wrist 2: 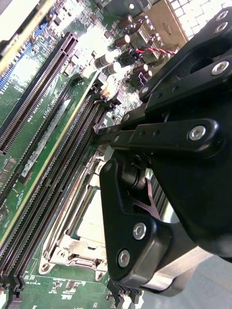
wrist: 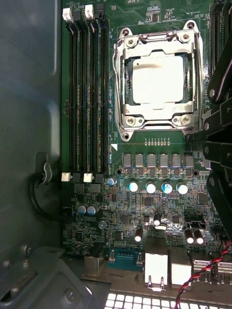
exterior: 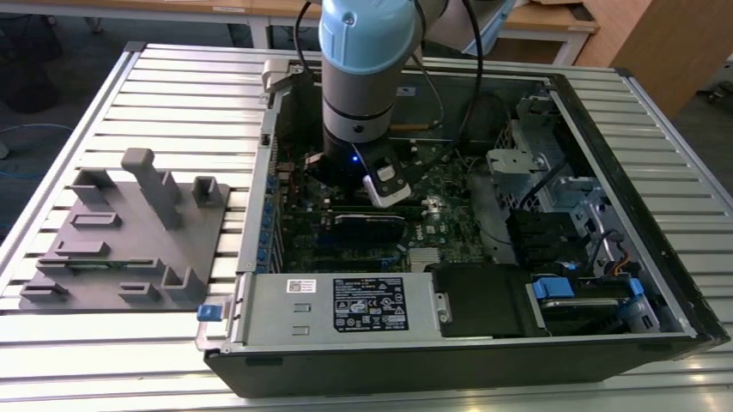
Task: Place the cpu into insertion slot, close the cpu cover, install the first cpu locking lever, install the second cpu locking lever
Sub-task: 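Install the second cpu locking lever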
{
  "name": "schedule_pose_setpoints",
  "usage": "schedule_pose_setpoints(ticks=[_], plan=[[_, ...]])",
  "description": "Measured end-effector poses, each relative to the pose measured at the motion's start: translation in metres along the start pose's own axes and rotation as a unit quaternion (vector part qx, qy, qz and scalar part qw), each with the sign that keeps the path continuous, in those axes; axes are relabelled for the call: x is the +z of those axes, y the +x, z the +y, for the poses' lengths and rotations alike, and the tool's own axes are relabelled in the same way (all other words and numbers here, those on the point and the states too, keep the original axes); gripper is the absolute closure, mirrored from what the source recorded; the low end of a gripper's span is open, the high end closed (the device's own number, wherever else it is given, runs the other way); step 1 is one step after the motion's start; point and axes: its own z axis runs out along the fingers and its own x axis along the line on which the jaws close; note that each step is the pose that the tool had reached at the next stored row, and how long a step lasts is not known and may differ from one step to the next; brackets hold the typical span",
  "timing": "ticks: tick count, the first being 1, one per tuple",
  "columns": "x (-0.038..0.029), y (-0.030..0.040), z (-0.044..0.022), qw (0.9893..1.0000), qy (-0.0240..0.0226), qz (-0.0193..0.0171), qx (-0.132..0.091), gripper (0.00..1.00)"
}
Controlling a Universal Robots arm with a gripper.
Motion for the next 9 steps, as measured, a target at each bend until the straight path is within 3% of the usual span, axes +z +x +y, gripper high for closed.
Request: schedule_pose_setpoints(ticks=[9], plan=[[-0.0053,0.0,0.0011,1.0,-0.0001,-0.0001,0.0,0.9]])
